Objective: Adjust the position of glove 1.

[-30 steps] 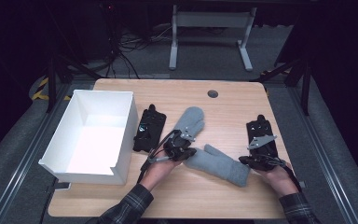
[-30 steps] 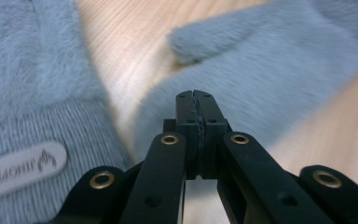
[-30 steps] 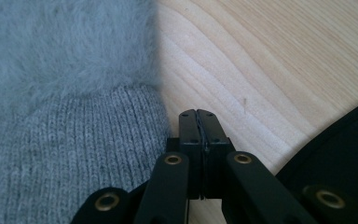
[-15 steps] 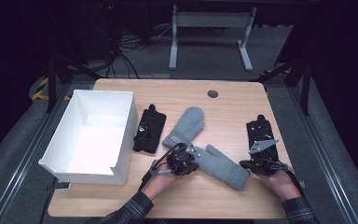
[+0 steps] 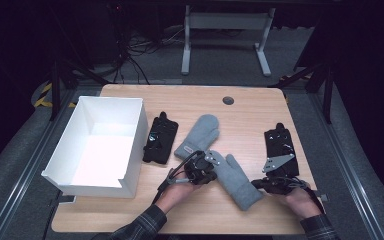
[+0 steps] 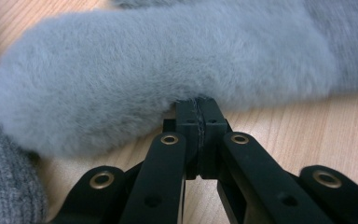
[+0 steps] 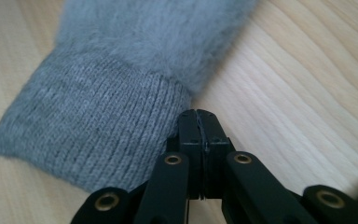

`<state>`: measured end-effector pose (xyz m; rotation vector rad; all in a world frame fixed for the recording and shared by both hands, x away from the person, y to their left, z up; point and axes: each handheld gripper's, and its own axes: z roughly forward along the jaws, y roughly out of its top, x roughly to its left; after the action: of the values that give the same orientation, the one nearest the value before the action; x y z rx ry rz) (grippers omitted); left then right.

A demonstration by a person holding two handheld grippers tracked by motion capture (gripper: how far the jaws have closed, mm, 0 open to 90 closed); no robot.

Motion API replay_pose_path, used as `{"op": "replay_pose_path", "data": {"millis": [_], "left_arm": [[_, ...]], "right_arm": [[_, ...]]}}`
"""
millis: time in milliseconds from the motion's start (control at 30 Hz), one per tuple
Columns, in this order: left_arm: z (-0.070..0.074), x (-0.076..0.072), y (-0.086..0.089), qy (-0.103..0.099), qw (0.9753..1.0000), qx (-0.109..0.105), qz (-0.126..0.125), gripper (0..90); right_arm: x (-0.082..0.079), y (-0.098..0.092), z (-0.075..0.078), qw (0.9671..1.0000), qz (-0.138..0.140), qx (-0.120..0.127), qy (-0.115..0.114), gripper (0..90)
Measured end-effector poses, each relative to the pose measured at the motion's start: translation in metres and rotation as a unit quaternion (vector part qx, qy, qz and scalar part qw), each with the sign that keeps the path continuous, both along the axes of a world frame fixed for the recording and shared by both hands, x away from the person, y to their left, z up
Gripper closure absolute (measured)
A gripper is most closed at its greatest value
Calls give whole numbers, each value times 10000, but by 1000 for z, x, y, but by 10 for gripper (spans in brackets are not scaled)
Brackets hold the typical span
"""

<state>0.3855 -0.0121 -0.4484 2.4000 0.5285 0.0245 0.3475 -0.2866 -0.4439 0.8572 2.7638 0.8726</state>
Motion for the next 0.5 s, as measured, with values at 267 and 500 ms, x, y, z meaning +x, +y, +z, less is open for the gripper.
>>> {"op": "replay_pose_path", "data": {"millis": [267, 500], "left_arm": [[0, 0, 0, 24, 10000, -14, 10, 899], [2, 1, 4, 9, 10000, -32, 69, 899]], "right_arm": [[-7, 24, -2, 9988, 469, 110, 111, 900], [-10, 48, -5, 9967, 789, 143, 131, 900]]}}
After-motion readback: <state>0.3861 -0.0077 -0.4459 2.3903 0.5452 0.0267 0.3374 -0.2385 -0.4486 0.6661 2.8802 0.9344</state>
